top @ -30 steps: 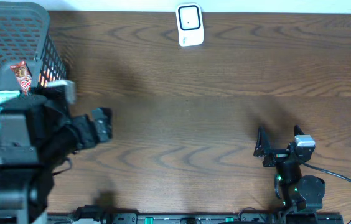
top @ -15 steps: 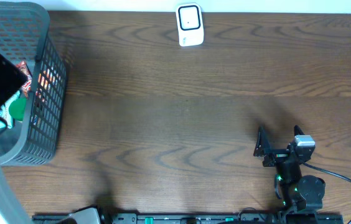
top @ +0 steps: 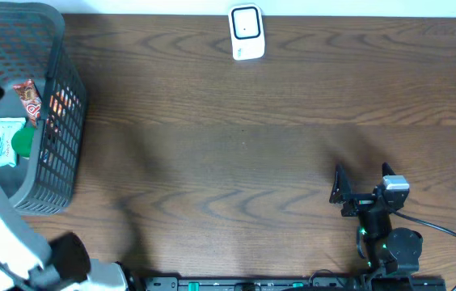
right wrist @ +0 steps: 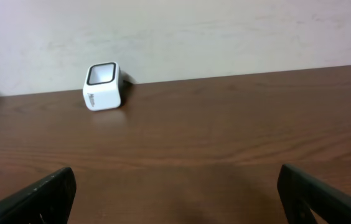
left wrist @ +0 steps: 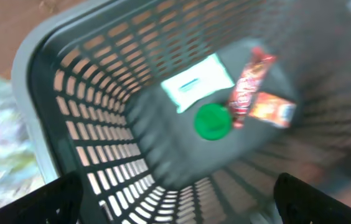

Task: Scan the item barcode
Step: 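Reach the left gripper into the basket toward the green-lidded Knorr jar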

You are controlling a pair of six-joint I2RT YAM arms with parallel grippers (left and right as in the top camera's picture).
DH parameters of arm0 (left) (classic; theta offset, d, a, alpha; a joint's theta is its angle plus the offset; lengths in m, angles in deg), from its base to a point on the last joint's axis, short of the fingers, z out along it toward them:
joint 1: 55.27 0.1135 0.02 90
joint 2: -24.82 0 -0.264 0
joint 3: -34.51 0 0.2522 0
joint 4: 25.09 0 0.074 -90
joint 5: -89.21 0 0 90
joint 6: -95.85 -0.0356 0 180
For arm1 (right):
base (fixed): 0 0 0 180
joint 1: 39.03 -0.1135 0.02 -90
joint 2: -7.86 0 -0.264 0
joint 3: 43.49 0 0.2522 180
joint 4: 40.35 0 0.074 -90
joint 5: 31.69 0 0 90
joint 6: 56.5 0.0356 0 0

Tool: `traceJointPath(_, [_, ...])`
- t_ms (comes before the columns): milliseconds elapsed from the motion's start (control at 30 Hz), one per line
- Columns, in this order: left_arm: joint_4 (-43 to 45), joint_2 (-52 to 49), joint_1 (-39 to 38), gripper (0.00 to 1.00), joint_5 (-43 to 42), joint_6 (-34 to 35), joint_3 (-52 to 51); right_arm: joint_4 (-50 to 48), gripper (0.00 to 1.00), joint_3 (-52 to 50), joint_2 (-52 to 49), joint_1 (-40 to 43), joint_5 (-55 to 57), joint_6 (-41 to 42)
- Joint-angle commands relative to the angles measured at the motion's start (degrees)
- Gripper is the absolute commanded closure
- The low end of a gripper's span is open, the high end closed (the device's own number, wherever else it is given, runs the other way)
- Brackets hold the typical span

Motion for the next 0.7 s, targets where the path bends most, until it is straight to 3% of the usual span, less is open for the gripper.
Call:
traceJointPath(0, [-0.7, -4.2, 3.0, 0.02, 1.1, -1.2, 0.7, 0.2, 0.01, 0.0, 0.1, -0.6, 0.1, -0.6])
traceJointPath(133, [-0.9, -8.2, 3.7, 0.02, -3.0, -5.7, 0.0, 0.3, 0.01, 0.0, 0.1, -0.6, 0.1, -0.6])
traceJointPath(667, [1.9, -23.1, 3.7, 0.02, -5.9, -6.3, -0.6, 0.2, 0.01, 0.0, 0.1, -0.6, 0.1, -0.6])
